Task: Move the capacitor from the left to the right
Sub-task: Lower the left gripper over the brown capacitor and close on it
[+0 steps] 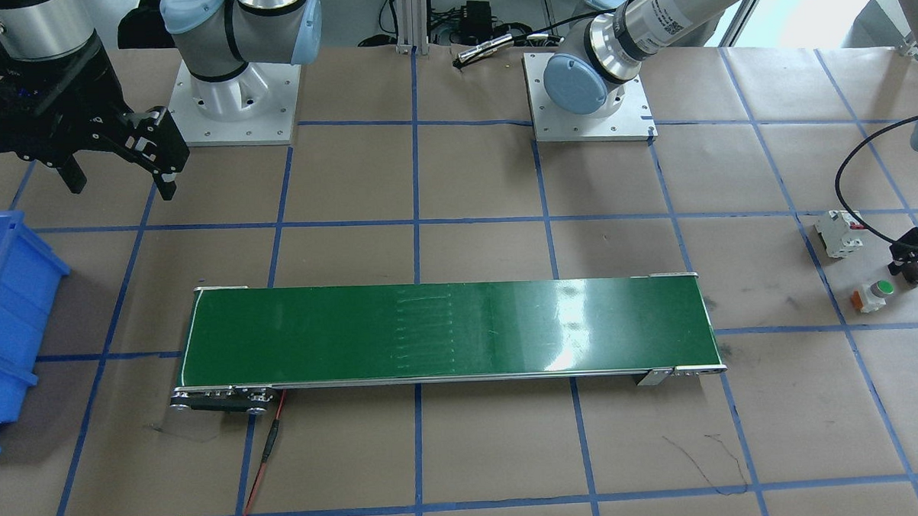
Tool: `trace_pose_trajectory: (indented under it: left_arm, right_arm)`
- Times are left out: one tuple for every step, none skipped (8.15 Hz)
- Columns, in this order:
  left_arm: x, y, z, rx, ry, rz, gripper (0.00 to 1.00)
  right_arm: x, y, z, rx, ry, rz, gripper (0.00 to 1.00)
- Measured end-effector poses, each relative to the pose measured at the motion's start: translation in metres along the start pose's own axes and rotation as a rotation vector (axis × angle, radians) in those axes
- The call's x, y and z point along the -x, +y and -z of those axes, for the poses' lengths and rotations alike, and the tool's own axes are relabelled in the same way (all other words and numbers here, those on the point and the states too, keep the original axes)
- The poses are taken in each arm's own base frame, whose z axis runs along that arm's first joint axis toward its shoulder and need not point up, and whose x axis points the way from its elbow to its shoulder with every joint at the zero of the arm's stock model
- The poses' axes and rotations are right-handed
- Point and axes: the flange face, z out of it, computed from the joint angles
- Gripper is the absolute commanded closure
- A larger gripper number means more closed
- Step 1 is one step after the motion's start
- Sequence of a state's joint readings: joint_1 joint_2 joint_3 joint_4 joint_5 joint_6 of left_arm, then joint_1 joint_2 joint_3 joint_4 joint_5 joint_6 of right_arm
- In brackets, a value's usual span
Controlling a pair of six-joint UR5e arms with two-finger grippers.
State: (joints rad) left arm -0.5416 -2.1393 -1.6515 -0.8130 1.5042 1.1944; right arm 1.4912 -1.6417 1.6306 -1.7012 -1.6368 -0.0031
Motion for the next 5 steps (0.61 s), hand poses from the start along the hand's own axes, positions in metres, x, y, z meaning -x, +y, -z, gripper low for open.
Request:
trace_pose_trajectory:
  left_arm:
    - [0.002,0.004,-0.004,0.003,0.004,0.006,0.03]
    - [0.005,0.009,-0.006,0.005,0.006,0.013,0.03]
    - [0.007,0.012,-0.008,0.007,0.009,0.018,0.03]
    - [0.008,0.014,-0.012,0.01,0.014,0.02,0.03]
    - [0.009,0.016,-0.015,0.012,0.018,0.023,0.03]
  right_arm:
    - [0.0,0.0,0.0,0.0,0.0,0.0,0.0]
    - [0.0,0.0,0.0,0.0,0.0,0.0,0.0]
    - [0.0,0.0,0.0,-0.001,0.0,0.0,0.0]
    - [0.0,0.0,0.0,-0.001,0.0,0.0,0.0]
    - [0.0,0.0,0.0,-0.001,0.0,0.0,0.0]
